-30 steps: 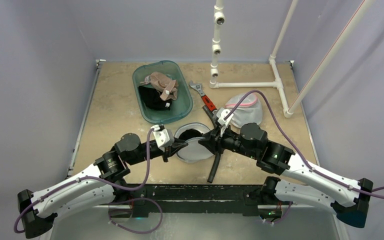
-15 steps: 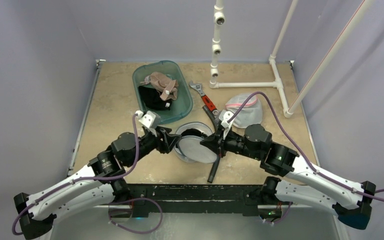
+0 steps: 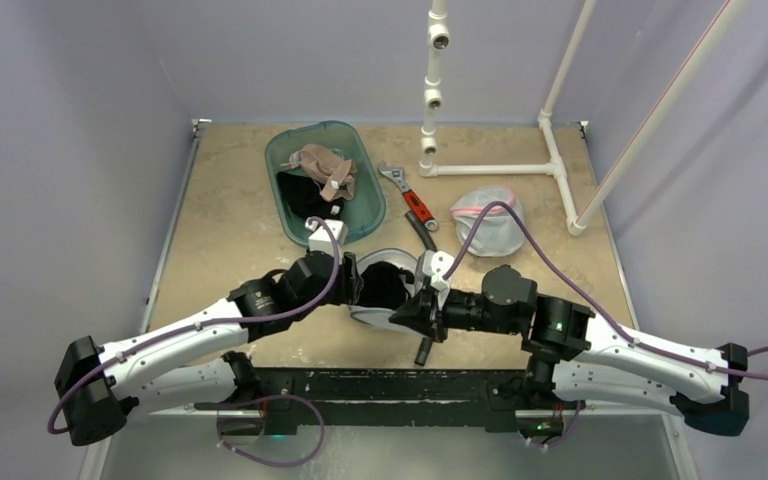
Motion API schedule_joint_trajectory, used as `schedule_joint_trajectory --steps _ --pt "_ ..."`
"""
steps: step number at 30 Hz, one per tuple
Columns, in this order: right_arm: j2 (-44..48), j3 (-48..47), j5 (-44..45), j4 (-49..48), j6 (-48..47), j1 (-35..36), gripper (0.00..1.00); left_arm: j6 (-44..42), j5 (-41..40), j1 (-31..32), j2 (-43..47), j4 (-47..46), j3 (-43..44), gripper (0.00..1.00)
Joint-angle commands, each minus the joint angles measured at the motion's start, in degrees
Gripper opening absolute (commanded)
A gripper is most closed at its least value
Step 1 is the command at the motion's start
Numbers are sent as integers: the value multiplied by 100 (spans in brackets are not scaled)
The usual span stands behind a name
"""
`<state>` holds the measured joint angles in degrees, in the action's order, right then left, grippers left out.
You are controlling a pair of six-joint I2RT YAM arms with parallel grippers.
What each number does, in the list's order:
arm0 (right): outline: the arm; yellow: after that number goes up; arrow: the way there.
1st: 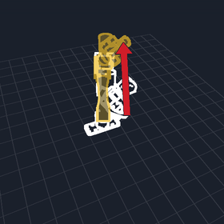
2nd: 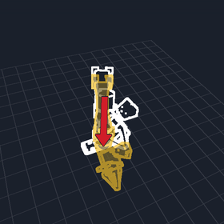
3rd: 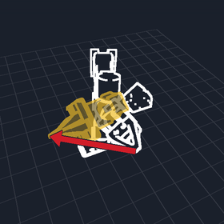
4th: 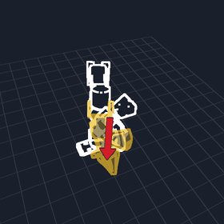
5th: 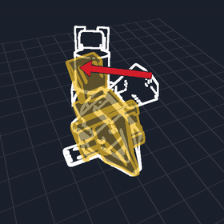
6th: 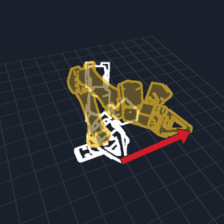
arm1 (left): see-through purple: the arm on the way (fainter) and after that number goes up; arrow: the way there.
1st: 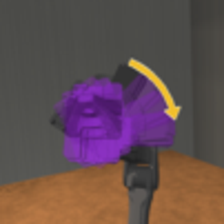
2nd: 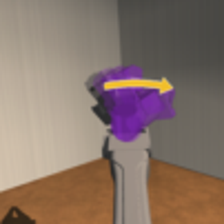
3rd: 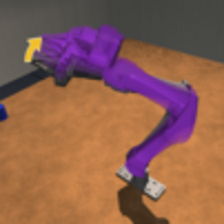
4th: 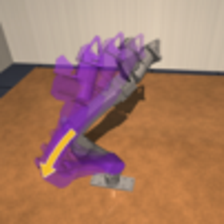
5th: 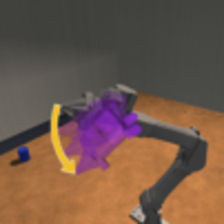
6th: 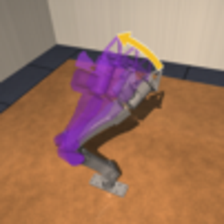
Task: Unzip the laundry bag and remove the bra
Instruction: Open the laundry bag at the center of the board.
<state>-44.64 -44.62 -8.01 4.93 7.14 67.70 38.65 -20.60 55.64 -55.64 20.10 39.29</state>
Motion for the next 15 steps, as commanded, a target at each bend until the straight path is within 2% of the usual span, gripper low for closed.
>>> schedule_joint_trajectory --steps 1,4,6,10,13,15 --pt "73 -79 -50 -88 -127 330 0 326 -350 24 -75 128 80 48" --pt "112 -38 -428 -76 -81 394 3 327 -338 21 -159 84 50 45" --pt "114 -2 -717 -79 -19 458 11 327 -358 15 -187 31 21 40" --pt "-51 17 -1417 77 106 553 36 335 -448 10 -291 -30 23 31" --pt "-312 10 -1748 273 184 785 46 340 -471 9 -371 -93 35 24" --pt "-452 -17 -1609 396 207 1072 48 344 -466 9 -408 -138 43 20"
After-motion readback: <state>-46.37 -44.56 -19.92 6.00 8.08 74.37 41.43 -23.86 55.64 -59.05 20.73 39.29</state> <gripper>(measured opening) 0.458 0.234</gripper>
